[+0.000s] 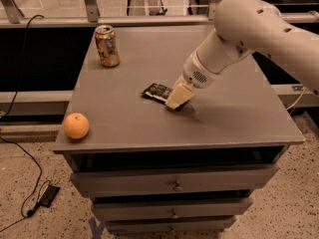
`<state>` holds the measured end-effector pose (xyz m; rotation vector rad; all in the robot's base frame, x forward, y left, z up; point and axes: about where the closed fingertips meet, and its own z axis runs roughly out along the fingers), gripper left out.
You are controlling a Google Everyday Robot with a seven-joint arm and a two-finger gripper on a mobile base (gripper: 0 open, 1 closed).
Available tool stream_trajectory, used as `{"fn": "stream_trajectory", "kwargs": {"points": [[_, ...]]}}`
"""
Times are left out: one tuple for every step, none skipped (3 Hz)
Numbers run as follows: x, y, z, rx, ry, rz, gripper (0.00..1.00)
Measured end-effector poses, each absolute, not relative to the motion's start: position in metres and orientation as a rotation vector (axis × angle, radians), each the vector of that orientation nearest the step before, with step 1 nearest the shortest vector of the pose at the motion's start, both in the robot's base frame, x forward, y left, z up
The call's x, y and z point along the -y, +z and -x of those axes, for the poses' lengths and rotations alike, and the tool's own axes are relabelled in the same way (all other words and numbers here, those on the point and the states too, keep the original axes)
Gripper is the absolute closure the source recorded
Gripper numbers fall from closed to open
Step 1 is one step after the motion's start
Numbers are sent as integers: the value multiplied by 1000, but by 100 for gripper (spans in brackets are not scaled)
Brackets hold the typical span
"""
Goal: Pick rxbar chocolate
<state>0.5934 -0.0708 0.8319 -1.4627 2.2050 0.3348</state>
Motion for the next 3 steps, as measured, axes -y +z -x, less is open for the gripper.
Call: {"fn": "stream_trajectory", "kwargs": {"points": [[93,882,-597,-2116,350,1335,100],[134,949,-599,-2045,363,1151,100],[135,958,-600,-2030,368,1138,100]]}}
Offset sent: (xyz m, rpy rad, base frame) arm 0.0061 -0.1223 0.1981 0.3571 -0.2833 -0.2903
